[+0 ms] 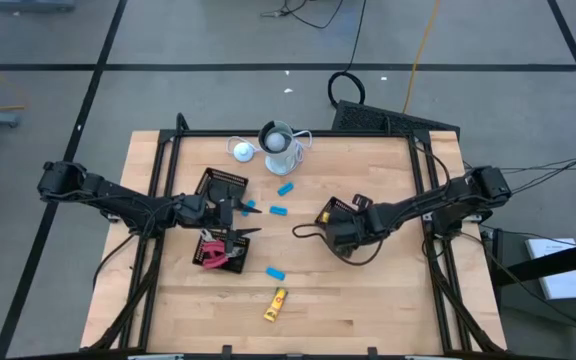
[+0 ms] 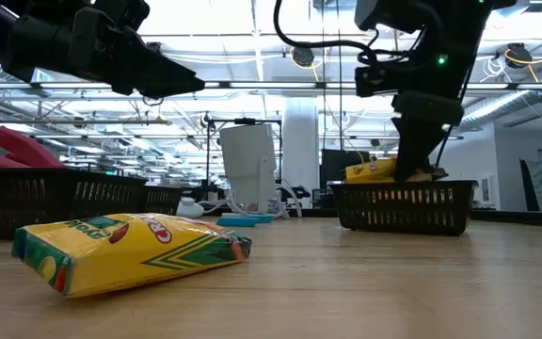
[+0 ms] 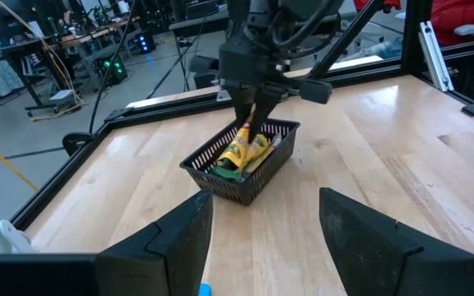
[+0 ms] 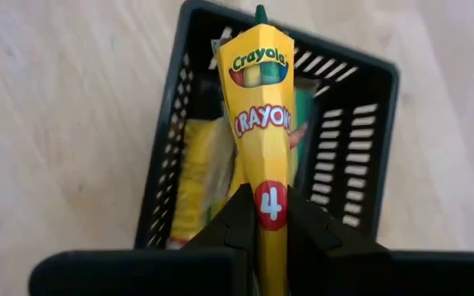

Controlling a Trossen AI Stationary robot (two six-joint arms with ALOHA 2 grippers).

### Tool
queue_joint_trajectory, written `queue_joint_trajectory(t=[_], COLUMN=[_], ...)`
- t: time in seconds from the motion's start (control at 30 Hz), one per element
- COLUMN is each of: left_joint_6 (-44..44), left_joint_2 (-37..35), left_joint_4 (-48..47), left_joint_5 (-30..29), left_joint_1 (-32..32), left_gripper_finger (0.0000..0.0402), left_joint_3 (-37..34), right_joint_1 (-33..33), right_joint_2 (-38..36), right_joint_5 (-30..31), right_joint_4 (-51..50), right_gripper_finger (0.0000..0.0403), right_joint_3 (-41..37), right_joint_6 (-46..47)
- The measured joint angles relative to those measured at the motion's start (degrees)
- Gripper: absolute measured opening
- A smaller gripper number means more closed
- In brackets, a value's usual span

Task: Pick & Place School Supplies
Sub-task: Put the yellow crayon box into the bottom right black bin

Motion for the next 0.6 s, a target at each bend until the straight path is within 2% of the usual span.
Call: queue_joint_trajectory(t=[0.2,0.37,0.5,0.6], left_joint_6=[0.0,0.0,0.0,0.0], left_joint_2=[0.0,0.0,0.0,0.0], left_joint_4=[0.0,0.0,-0.1,-0.1], left_joint_5=[0.0,0.0,0.0,0.0], left_joint_1=[0.0,0.0,0.0,0.0], left_gripper_finger=[0.0227,0.0227,0.0227,0.0227], left_joint_3=[0.0,0.0,0.0,0.0], right_joint_1=[0.0,0.0,0.0,0.0], right_joint_2=[0.0,0.0,0.0,0.0], right_joint_5=[-1.8,-5.7,-6.0,-6.1], right_joint_4=[-0.4,-0.8,-0.8,-0.8], right_gripper_finger=[0.0023,0.0023,0.0024,0.0057], right_joint_3=[-0.1,-0.2,-0.8,-0.8], right_joint_6=[1.3,2.4,4.0,4.1])
